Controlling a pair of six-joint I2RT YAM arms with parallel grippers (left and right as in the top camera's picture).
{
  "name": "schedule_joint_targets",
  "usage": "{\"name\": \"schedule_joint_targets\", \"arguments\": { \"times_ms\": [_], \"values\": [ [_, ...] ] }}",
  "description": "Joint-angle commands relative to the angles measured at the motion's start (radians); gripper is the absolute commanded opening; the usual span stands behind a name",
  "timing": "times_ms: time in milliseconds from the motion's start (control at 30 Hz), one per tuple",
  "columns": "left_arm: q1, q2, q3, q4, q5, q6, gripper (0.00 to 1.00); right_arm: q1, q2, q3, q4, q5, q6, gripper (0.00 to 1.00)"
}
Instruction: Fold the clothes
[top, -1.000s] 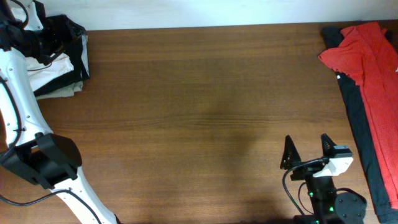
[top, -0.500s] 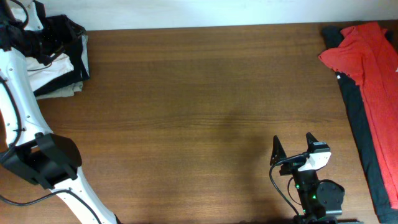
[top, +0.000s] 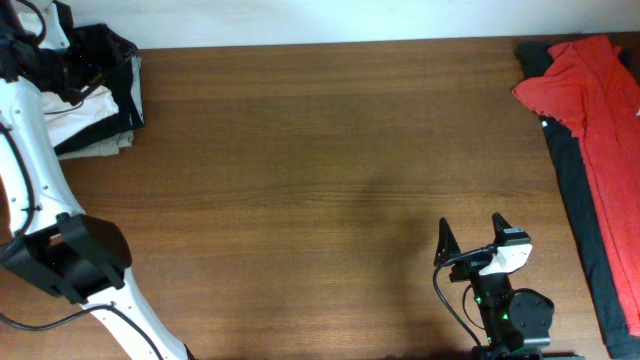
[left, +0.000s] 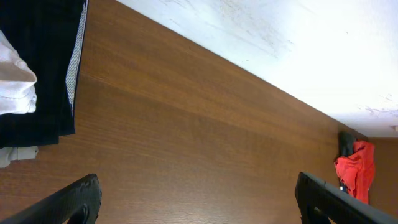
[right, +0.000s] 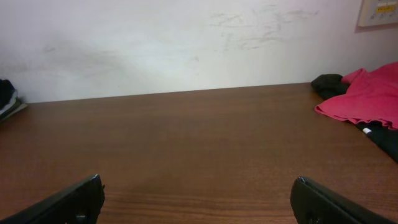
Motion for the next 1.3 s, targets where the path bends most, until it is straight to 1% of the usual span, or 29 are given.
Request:
{"name": "schedule_joint_targets", "arguments": {
  "times_ms": [0,100,133,233,267,333,367,400,433,500,533,567,633,667,700,733,767,833,900,967,1033,1100,1133,1267],
  "values": [
    [-0.016,-0.029,-0.023,0.002,0.006,-0.005,0.99,0.005,-0.008,-0.005,-0.006,0.001,-0.008,0.99],
    [-0.061,-0.129,-0.103,0.001,0.006,-0.005,0.99,0.006,-0.008,-0.005,-0.006,0.001,-0.008,0.99],
    [-0.097,-0.19,-0.163,0.002,0.006,-0.005,0.99,0.005,-0.008,-0.005,-0.006,0.001,-0.008,0.99],
    [-0.235,-0.425,-0.458,0.002,0.007,-0.005,0.99,0.006,-0.008,-0.005,-0.006,0.001,-0.008,0.99],
    [-0.281,-0.496,-0.566,0.002,-0.027,-0.005,0.99,0.005,-0.008,-0.005,-0.006,0.001,-0.008,0.99],
    [-0.396,-0.679,-0.805,0.006,-0.248,-0.005,0.99,0.005,-0.008,-0.005,-0.006,0.001,-0.008,0.99],
    [-0.442,-0.769,-0.889,0.051,-0.411,-0.005,0.99,0.005,-0.008,-0.005,-0.006,0.001,-0.008,0.99],
    [-0.475,-0.863,-0.98,0.112,-0.511,-0.005,0.99,0.006,-0.008,-0.005,-0.006,0.001,-0.008,0.99],
    [-0.484,-0.938,-1.056,0.188,-0.533,-0.004,0.99,0.006,-0.008,-0.005,-0.006,0.001,-0.008,0.99],
    [-0.484,-1.149,-1.281,0.409,-0.533,0.038,0.99,0.005,-0.008,-0.005,-0.006,0.001,-0.008,0.99],
    [-0.483,-1.276,-1.421,0.53,-0.533,0.066,0.99,0.005,-0.008,-0.005,-0.006,0.001,-0.008,0.99],
    [-0.483,-1.422,-1.579,0.677,-0.533,0.071,0.99,0.005,-0.008,-0.005,-0.006,0.001,-0.008,0.99],
    [-0.473,-1.624,-1.778,0.834,-0.534,0.071,0.99,0.005,-0.008,-0.005,-0.006,0.001,-0.008,0.99],
    [-0.461,-1.709,-1.861,0.908,-0.534,0.071,0.99,0.005,-0.008,-0.005,-0.006,0.001,-0.008,0.99],
    [-0.437,-1.781,-1.958,1.019,-0.533,0.071,0.99,0.006,-0.008,-0.005,-0.006,0.001,-0.008,0.99],
    [-0.413,-1.831,-2.042,1.104,-0.533,0.071,0.99,0.006,-0.008,-0.005,-0.006,0.001,-0.008,0.99],
    [-0.384,-1.879,-2.13,1.172,-0.532,0.07,0.99,0.006,-0.008,-0.005,-0.006,0.001,-0.008,0.99],
    [-0.348,-1.984,-2.269,1.247,-0.532,0.07,0.99,0.006,-0.008,-0.005,-0.006,0.001,-0.008,0.99],
    [-0.328,-2.117,-2.371,1.275,-0.532,0.07,0.99,0.005,-0.008,-0.005,-0.006,0.001,-0.008,0.99],
    [-0.309,-2.184,-2.414,1.275,-0.532,0.07,0.99,0.005,-0.008,-0.005,-0.006,0.001,-0.008,0.99],
    [-0.291,-2.198,-2.441,1.277,-0.532,0.07,0.99,0.005,-0.008,-0.005,-0.006,0.001,-0.008,0.99],
    [-0.255,-2.198,-2.441,1.173,-0.533,0.071,0.99,0.006,-0.008,-0.005,-0.006,0.001,-0.008,0.99],
    [-0.236,-2.198,-2.441,1.158,-0.533,0.076,0.99,0.005,-0.008,-0.005,-0.006,0.001,-0.008,0.99],
    [-0.237,-2.198,-2.441,1.157,-0.533,0.093,0.99,0.006,-0.008,-0.005,-0.006,0.001,-0.008,0.99]
  ]
}}
